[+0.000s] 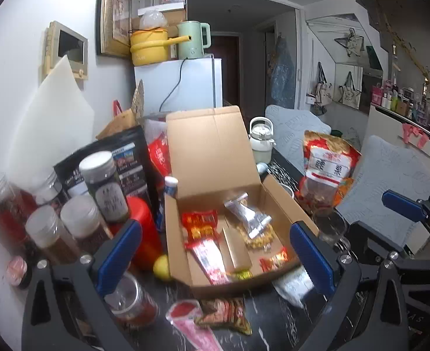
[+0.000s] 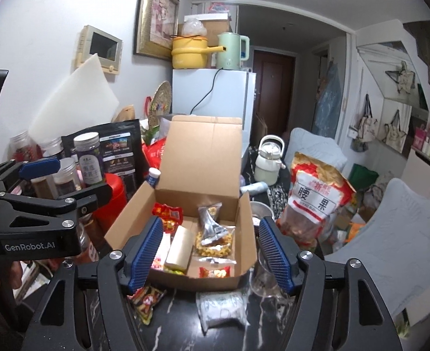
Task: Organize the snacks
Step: 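Withdraw both tools from the box, then move both open tools down toward the loose snacks beside the box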
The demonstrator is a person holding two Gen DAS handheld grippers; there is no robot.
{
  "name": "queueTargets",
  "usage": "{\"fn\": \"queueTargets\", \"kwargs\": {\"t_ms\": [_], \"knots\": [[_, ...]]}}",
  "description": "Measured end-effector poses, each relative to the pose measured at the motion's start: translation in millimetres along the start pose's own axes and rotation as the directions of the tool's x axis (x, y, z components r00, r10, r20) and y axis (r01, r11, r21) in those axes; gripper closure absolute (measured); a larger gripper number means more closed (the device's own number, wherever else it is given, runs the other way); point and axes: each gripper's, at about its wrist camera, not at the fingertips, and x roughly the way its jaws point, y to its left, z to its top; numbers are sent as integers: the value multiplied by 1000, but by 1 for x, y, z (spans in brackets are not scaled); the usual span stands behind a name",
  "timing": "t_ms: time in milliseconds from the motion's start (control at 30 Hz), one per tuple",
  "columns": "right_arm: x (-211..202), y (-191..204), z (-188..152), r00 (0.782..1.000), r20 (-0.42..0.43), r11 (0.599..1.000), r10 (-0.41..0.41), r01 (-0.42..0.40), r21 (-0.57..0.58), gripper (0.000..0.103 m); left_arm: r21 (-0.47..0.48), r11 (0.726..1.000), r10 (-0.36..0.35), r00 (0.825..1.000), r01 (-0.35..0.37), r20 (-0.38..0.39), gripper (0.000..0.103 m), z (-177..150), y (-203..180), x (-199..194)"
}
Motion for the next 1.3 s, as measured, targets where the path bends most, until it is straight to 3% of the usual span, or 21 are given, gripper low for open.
{"fn": "queueTargets", "kwargs": {"t_ms": [533, 800, 1000, 1300], "knots": [[-35, 28, -57, 1000, -25, 1000, 11, -10, 11, 32, -14, 999, -39, 997, 38, -69, 0, -69, 15, -22], [-27, 42, -92, 997, -70, 999, 37, -36, 29, 32, -25, 999, -34, 994, 31, -102, 0, -106, 25, -13], [-15, 54, -115, 990, -129, 998, 63, -60, 27, 32, -32, 999, -39, 981, 33, -192, 0, -137, 29, 5], [9, 65, -146, 970, -218, 993, 108, -96, 64, 32, -51, 999, -27, 965, 14, -262, 0, -172, 42, 20]]}}
